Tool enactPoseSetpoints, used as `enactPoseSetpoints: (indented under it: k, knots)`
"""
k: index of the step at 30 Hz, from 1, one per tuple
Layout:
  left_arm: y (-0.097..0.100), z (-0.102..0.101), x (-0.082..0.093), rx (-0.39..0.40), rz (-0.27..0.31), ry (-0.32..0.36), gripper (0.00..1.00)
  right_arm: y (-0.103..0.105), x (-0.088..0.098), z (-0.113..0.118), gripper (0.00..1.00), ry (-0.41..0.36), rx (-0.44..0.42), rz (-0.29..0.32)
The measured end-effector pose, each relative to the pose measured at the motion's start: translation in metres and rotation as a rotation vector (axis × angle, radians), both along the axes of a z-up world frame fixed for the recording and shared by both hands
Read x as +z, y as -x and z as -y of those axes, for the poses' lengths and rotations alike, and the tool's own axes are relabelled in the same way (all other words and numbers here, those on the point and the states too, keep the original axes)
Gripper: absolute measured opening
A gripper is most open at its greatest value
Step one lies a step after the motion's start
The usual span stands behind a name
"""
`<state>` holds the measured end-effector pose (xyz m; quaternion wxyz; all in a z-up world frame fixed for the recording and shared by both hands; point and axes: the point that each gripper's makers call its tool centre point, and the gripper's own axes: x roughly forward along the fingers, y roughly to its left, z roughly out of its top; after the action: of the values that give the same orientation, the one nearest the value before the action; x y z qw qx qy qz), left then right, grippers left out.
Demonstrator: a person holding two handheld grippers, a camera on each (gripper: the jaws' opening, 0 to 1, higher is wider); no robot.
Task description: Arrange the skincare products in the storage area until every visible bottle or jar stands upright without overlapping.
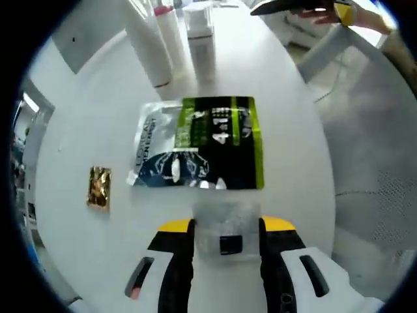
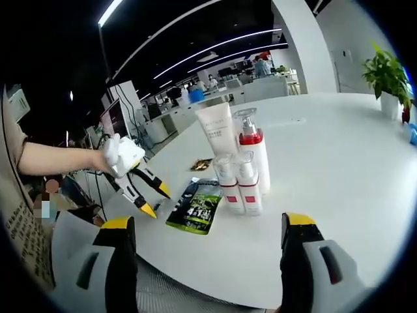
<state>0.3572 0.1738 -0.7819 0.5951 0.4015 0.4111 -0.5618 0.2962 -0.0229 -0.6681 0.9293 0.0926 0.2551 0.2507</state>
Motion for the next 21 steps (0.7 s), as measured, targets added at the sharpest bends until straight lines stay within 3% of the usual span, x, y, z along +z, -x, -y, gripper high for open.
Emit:
enactPoseSetpoints:
  k: [21]
  knots:
    - [-0.0007,0.0022,-0.0013,0.036,0.011,0.021,0.37,-0.0003,0.0009,0.0002,0.93,0.001,-0.002,0.004]
